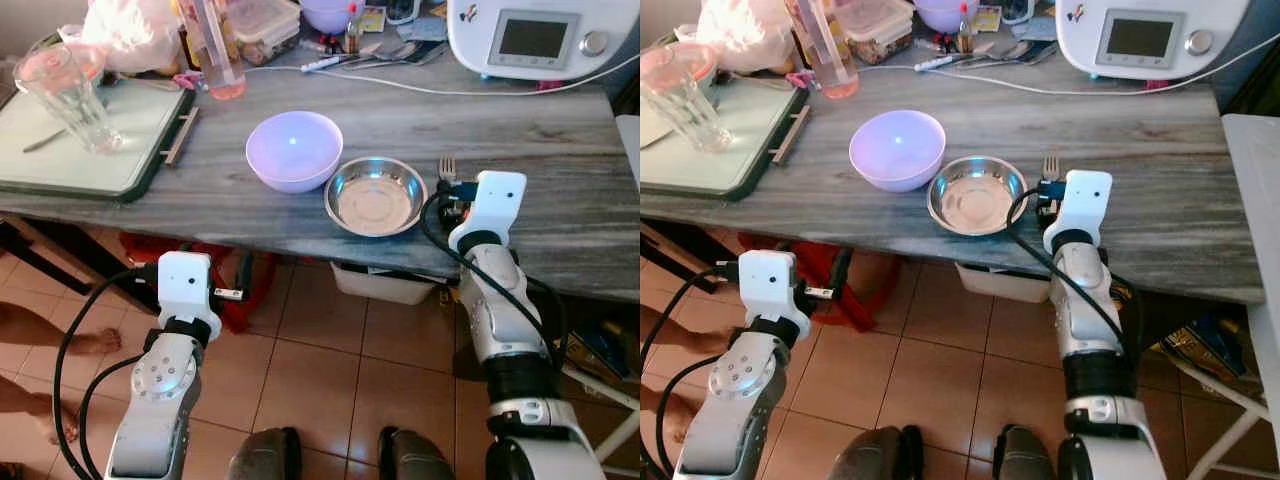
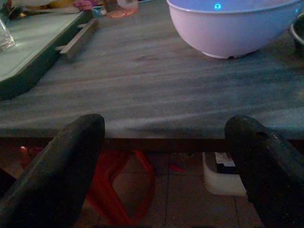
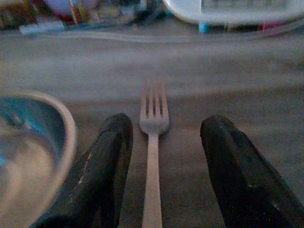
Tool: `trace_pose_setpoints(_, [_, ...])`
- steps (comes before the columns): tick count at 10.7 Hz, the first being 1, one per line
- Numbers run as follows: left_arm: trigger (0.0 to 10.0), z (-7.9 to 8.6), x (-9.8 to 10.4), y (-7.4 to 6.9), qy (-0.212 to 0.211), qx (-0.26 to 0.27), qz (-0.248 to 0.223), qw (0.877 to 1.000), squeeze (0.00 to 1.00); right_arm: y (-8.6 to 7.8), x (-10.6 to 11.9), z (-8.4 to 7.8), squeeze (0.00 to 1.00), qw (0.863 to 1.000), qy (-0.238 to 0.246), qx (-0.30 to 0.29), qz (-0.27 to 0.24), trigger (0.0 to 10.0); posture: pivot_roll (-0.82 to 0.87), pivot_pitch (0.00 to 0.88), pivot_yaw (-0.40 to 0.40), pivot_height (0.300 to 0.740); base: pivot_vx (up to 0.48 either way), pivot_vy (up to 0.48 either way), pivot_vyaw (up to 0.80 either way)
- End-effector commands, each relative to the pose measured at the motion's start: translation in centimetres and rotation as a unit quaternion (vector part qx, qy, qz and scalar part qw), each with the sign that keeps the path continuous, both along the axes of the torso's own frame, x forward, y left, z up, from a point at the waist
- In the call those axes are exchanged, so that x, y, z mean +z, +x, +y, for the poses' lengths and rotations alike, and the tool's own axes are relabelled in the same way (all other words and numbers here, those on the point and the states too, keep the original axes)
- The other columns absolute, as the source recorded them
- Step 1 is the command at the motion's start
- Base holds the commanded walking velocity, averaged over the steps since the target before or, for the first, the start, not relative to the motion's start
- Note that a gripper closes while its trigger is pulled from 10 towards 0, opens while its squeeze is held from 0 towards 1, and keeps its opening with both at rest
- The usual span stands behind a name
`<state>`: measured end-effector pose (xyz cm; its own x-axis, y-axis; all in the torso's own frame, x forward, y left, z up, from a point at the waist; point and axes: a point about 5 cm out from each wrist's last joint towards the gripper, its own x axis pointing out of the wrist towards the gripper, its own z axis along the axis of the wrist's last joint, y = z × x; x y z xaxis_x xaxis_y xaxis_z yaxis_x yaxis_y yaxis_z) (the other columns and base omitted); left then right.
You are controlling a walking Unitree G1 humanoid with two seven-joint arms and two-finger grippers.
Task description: Setting the table
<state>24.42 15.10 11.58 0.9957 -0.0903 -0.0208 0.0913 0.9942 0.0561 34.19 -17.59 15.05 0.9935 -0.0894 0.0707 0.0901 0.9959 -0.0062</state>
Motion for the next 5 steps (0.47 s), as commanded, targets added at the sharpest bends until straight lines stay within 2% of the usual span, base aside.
trace_pose_setpoints(1, [10.0,0.3,0.0,-0.3,0.006,0.007,-0.002,1.000,0.00,-0.3,1.0,0.5,0.00,0.999,-0.007,0.010,-0.034,10.0,0.09,0.145,0.093,0.740,0.000,0.000,0.00])
trace_pose_setpoints(3, [10.0,0.6,-0.4,-0.5,0.004,0.026,0.005,1.000,0.00,-1.2,2.3,0.7,0.00,0.995,-0.050,0.018,-0.088,10.0,0.09,0.114,0.083,0.740,0.000,0.000,0.00])
trace_pose_setpoints(4, [10.0,0.7,-0.5,-0.6,0.003,0.027,0.007,1.000,0.00,-1.7,2.1,0.5,0.63,0.995,-0.047,0.014,-0.089,10.0,0.09,0.095,0.079,0.740,0.000,0.000,0.00])
trace_pose_setpoints(5, [10.0,0.6,-0.7,-0.8,0.001,0.028,0.009,1.000,0.00,-2.6,1.1,0.4,1.00,0.995,-0.048,0.013,-0.081,10.0,0.08,0.074,0.073,0.740,0.000,0.000,0.00])
